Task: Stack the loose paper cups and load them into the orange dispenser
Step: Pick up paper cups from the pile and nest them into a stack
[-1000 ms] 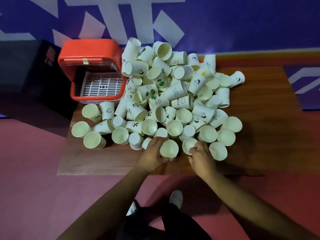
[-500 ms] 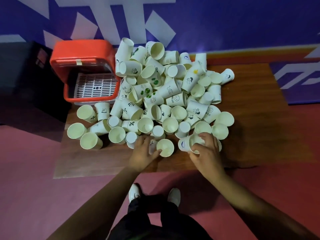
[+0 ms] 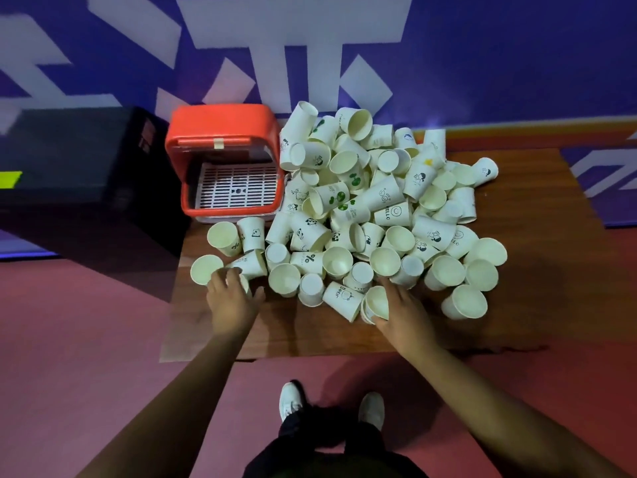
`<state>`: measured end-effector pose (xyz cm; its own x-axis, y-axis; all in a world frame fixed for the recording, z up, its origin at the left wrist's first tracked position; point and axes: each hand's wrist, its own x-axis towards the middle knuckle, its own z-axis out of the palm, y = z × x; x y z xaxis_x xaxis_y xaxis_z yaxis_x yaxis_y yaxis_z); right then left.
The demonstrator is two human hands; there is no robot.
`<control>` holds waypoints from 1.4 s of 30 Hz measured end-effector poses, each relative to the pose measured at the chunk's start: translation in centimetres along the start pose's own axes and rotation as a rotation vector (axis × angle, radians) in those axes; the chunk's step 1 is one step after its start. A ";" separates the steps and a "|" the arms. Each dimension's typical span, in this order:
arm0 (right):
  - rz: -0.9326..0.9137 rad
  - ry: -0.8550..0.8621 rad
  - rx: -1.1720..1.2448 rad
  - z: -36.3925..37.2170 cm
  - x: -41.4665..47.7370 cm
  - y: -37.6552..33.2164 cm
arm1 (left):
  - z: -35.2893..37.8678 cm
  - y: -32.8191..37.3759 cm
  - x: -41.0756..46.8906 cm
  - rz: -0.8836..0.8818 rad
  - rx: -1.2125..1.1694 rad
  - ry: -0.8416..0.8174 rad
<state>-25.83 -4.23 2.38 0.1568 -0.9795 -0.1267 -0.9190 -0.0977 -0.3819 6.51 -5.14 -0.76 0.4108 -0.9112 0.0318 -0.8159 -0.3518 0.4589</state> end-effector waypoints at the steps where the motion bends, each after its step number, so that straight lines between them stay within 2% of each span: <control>1: 0.017 -0.025 -0.006 0.6 0.2 0.1 | -0.2 -0.7 0.2 -0.043 0.018 -0.014; 7: 0.133 -0.089 0.054 3.1 0.6 0.4 | 1.3 -3.4 1.0 -0.133 0.014 -0.096; 13: 0.177 -0.088 0.075 3.6 0.7 0.3 | 2.5 -5.1 0.5 0.021 -0.007 -0.137; 17: 0.175 -0.043 0.080 3.0 0.7 0.1 | 1.1 -4.7 0.0 0.094 -0.068 -0.046; 21: 0.181 0.002 0.162 2.0 0.9 0.1 | -1.4 -1.8 -0.8 0.125 -0.262 0.000; 26: 0.218 0.103 0.229 0.3 0.6 1.6 | -3.3 5.3 -2.0 0.281 -0.487 -0.164; 31: 0.270 0.235 0.211 -0.8 0.1 5.4 | -1.2 11.7 -4.2 0.445 -0.593 -0.338; 35: 0.361 0.313 0.176 -1.0 -0.7 8.6 | 2.6 15.1 -6.0 0.585 -0.510 -0.517; 38: 0.420 0.375 0.135 -0.9 -1.3 10.4 | 5.3 16.1 -6.5 0.621 -0.379 -0.593; 42: 0.550 0.289 0.133 -0.5 -0.9 12.6 | 7.5 15.9 -6.5 0.685 -0.207 -0.612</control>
<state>-37.78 -4.65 -1.87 -0.4462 -0.8902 -0.0918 -0.7819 0.4377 -0.4439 -12.15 -6.45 -0.38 -0.4655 -0.8803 -0.0920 -0.6879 0.2945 0.6633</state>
